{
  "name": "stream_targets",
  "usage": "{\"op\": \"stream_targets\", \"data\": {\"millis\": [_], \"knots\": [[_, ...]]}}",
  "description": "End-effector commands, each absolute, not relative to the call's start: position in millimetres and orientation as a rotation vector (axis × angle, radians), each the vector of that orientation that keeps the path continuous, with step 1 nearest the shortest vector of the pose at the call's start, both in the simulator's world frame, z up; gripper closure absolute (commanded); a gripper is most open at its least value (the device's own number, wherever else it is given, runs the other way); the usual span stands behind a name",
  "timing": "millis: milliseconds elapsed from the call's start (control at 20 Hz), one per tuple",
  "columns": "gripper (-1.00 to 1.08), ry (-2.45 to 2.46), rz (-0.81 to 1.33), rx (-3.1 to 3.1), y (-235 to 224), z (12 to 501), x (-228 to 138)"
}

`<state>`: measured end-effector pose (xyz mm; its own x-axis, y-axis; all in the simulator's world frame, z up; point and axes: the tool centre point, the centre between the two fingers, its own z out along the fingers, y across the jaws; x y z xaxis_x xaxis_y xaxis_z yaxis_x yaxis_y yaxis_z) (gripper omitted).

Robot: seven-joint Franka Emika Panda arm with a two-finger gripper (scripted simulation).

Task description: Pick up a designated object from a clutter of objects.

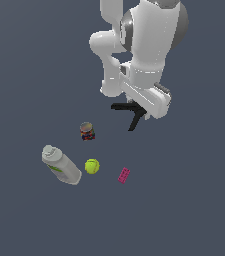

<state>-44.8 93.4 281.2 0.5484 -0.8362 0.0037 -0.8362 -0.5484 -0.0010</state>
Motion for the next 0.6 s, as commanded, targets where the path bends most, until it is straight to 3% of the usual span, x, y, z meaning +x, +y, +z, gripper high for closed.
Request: {"op": "stream_targets", "data": {"millis": [0, 550], "knots": [[1.08, -1.493, 0.006, 2.763, 102, 307, -48], [1.08, -1.492, 0.003, 2.764, 135, 399, -59]]}}
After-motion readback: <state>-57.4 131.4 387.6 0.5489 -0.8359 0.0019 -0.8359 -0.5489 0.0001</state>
